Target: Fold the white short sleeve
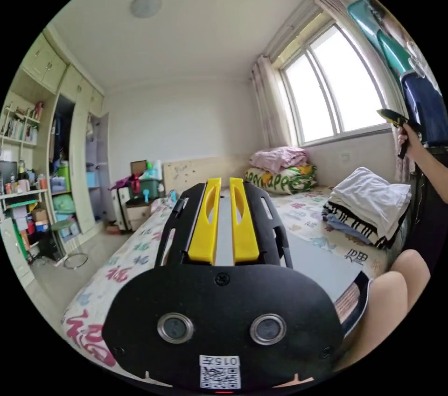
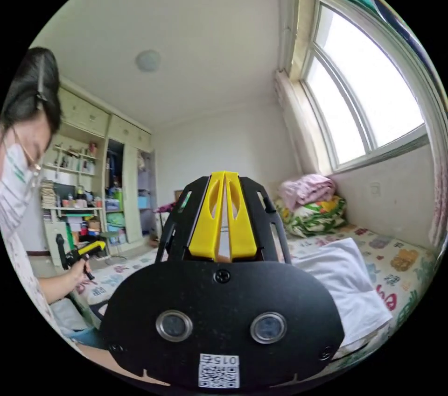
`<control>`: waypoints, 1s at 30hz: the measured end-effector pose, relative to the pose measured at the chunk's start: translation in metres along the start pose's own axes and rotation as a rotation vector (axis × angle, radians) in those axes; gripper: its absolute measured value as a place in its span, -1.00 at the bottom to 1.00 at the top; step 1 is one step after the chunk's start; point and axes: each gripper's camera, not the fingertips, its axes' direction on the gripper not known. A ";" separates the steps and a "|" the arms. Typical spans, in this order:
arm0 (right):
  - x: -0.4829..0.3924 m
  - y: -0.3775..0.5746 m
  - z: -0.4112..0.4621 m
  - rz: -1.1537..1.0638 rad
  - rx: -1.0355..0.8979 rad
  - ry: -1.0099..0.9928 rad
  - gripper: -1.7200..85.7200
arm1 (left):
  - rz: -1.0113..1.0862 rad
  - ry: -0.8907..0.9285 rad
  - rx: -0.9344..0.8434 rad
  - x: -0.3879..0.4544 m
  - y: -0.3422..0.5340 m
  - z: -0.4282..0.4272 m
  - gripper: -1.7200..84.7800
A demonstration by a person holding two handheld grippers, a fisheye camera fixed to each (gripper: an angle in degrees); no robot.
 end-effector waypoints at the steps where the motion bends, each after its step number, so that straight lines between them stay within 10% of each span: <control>1: -0.034 -0.002 -0.029 0.060 0.033 -0.125 -0.97 | -0.008 -0.019 -0.052 -0.021 0.012 -0.025 -0.97; 6: -0.157 0.009 -0.086 0.346 -0.022 -0.570 -0.97 | -0.405 -0.261 -0.325 -0.213 0.182 -0.238 -0.98; 15: -0.294 0.019 -0.135 0.539 -0.174 -0.968 -0.97 | -0.882 -0.507 -0.713 -0.315 0.475 -0.454 -0.97; 30: -0.347 0.016 -0.096 0.404 -0.112 -1.010 -0.97 | -0.940 -0.377 -0.980 -0.281 0.609 -0.350 -0.72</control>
